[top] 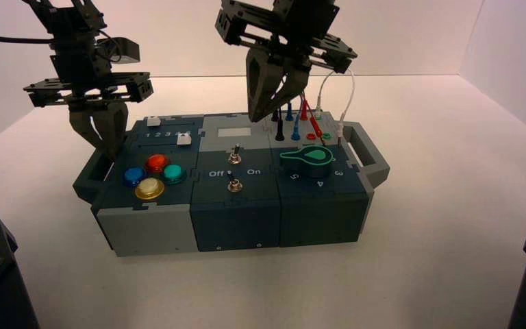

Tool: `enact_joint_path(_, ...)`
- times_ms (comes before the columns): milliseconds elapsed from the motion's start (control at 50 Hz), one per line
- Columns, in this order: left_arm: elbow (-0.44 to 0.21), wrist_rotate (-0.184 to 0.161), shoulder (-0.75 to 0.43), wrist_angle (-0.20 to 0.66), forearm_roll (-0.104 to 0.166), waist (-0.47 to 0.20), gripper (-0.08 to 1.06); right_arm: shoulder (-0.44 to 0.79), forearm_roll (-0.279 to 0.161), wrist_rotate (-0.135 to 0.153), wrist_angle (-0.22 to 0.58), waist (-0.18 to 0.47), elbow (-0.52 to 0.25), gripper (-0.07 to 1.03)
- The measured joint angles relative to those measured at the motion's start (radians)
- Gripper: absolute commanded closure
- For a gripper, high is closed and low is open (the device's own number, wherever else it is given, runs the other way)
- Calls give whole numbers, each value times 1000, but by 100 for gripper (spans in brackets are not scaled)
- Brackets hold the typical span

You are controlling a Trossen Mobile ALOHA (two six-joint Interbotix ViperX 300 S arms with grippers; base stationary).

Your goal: Flip the top switch off with the right gripper.

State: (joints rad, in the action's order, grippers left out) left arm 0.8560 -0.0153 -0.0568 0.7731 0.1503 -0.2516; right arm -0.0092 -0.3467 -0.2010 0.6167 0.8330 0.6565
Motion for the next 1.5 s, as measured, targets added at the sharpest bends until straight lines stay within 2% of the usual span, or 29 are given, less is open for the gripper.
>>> enact_joint_path(360,-6,0,-9,3,2,-5,101,97,-2,-5,3,-2,-11,98)
enact_joint_path(600,-6,0,-9,5,0,-8,101,121,8,-48,5,-2,-34,98)
enact_joint_path(680,-8,0,-9,5,0,-8,101,123,32,-84,12,0,-48,98)
enact_joint_path(700,-8,0,-9,5,0,-8,101,123,52,-109,20,0,-52,98)
enact_joint_path(720,-8,0,-9,3,0,-6,101,124,55,-112,21,0,-54,98)
enact_joint_path(760,-8,0,-9,5,0,-8,101,126,95,-156,43,0,-63,98)
enact_joint_path(800,-8,0,-9,5,0,-8,101,127,117,-173,52,0,-67,98)
enact_joint_path(840,-8,0,-9,5,-2,-8,101,137,156,-207,80,2,-78,98)
enact_joint_path(860,-8,0,-9,5,0,-8,101,137,158,-209,83,2,-80,98)
enact_joint_path(920,-8,0,-9,5,-2,-8,101,147,202,-238,112,3,-94,98)
enact_joint_path(980,-8,0,-9,5,0,-8,101,156,224,-259,129,8,-106,98)
enact_joint_path(1500,-6,0,-9,5,-2,-12,101,259,247,-308,212,95,-235,98)
